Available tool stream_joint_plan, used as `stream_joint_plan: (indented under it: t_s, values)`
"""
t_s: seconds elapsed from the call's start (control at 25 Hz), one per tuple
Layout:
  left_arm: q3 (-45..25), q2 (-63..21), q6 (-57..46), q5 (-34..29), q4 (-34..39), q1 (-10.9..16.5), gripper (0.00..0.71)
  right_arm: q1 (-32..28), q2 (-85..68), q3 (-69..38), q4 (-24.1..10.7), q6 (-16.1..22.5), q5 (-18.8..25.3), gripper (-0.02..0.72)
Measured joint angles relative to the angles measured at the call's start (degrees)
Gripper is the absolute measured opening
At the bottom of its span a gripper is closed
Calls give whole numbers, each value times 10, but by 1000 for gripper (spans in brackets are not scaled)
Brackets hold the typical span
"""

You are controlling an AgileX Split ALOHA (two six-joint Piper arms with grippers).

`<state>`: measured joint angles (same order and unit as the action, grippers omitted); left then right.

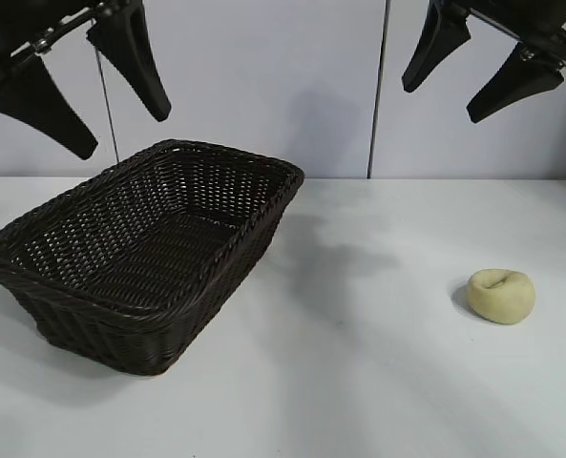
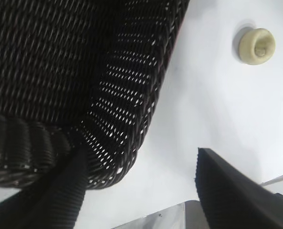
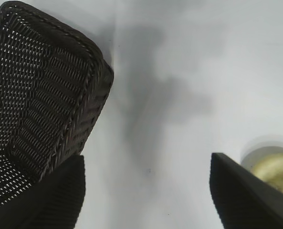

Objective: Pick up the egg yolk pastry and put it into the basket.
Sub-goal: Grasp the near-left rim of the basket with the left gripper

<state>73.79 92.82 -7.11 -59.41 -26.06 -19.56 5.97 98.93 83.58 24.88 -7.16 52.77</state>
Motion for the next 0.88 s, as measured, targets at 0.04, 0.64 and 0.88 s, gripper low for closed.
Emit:
stream_joint_plan:
  t_s: [0.04, 0.64, 0.88]
  values:
    - [-22, -11, -4, 6, 2, 0, 477, 0, 0, 0, 0, 0, 0, 529]
    - [-240, -95, -309, 217, 8, 0, 477, 0, 0, 0, 0, 0, 8, 529]
    - [-244, -92, -457, 247, 91, 0, 477, 0, 0, 0, 0, 0, 15, 529]
